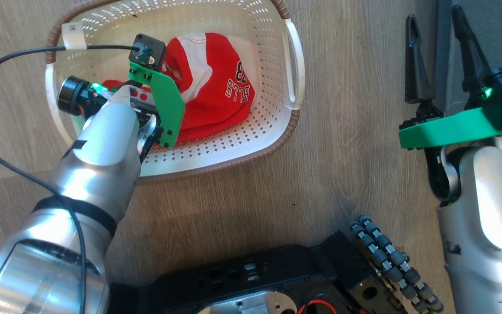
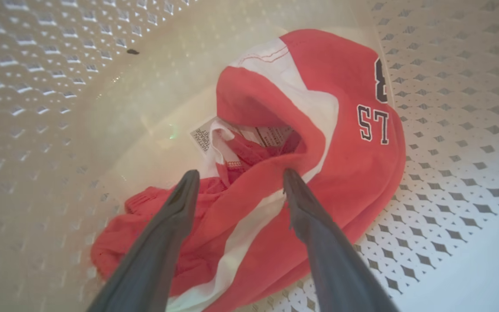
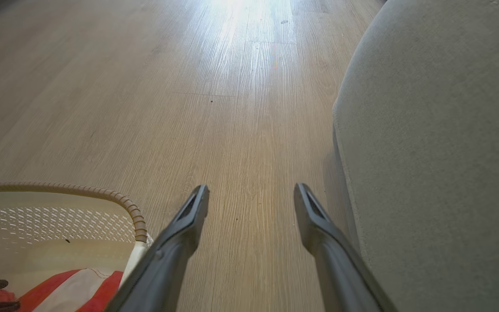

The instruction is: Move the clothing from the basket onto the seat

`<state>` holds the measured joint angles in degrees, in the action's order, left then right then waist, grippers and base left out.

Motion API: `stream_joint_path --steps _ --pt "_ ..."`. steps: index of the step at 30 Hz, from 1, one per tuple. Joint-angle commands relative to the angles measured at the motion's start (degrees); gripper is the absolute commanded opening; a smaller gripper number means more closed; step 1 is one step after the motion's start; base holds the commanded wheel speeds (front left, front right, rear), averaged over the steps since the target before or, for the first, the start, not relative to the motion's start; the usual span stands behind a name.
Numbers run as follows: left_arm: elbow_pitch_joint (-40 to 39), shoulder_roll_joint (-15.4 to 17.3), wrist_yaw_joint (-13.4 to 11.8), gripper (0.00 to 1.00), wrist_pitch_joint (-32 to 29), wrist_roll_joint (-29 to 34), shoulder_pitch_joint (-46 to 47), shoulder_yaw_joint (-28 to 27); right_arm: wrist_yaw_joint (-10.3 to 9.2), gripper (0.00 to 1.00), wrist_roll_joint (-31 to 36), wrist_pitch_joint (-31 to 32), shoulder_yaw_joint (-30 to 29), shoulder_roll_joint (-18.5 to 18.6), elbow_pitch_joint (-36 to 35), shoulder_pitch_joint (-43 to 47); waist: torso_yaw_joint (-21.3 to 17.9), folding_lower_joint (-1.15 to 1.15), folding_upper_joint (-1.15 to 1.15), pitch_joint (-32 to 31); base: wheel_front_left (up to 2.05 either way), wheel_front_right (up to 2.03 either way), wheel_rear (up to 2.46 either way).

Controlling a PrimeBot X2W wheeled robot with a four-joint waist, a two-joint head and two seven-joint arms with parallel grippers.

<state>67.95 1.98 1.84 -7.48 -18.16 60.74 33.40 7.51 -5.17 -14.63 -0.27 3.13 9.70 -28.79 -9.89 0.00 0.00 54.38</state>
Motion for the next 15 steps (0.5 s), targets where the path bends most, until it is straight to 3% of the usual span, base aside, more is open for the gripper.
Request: stream_joint_path --steps 1,15 --pt "-0.87 0.9 0.25 1.0 0.6 -1.15 -0.53 0.15 -0.02 1.0 -0.37 -0.37 0.7 -0.25 -1.52 2.12 -0.12 0.0 0.0 0.37 0.0 0.0 0.0" --pt "-1.25 0.9 -0.28 1.0 0.7 -6.98 0.84 6.2 -0.02 1.0 -1.49 -0.37 1.12 -0.25 -1.61 1.69 -0.77 0.0 0.0 2.15 0.0 0.0 0.0"
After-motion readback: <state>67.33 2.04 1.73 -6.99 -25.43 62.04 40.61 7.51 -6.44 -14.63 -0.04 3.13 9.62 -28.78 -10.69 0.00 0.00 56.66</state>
